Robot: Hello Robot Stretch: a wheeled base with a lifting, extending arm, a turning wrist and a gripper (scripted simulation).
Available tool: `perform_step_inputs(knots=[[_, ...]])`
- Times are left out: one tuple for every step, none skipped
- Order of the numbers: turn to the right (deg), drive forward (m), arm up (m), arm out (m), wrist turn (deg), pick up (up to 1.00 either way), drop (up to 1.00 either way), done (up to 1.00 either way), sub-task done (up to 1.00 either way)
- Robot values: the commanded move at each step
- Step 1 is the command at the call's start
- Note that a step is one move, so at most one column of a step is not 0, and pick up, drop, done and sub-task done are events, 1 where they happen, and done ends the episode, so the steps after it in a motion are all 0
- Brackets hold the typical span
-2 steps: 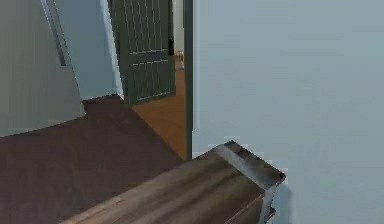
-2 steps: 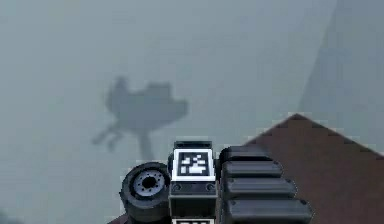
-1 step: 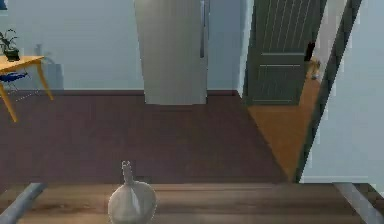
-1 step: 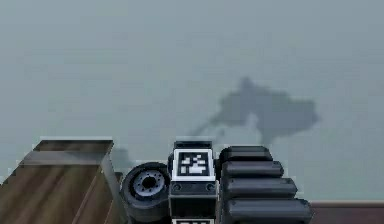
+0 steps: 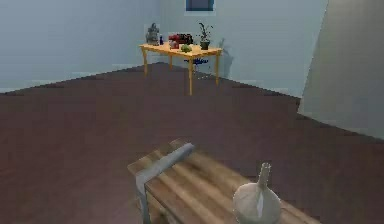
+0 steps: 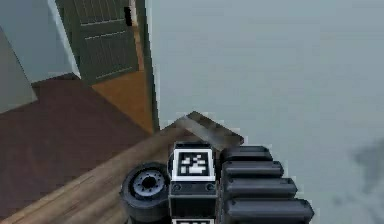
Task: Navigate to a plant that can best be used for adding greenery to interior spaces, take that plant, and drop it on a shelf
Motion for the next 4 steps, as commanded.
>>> perform_step_inputs(knots=[[-45.0, 0.00, 0.00, 0.00, 0.0, 0.00, 0.00, 0.00, 0.00], [-45.0, 0.00, 0.00, 0.00, 0.0, 0.00, 0.00, 0.00, 0.00], [-33.0, 0.00, 0.00, 0.00, 0.0, 0.00, 0.00, 0.00, 0.00], [45.0, 0.00, 0.00, 0.00, 0.0, 0.00, 0.00, 0.00, 0.00]])
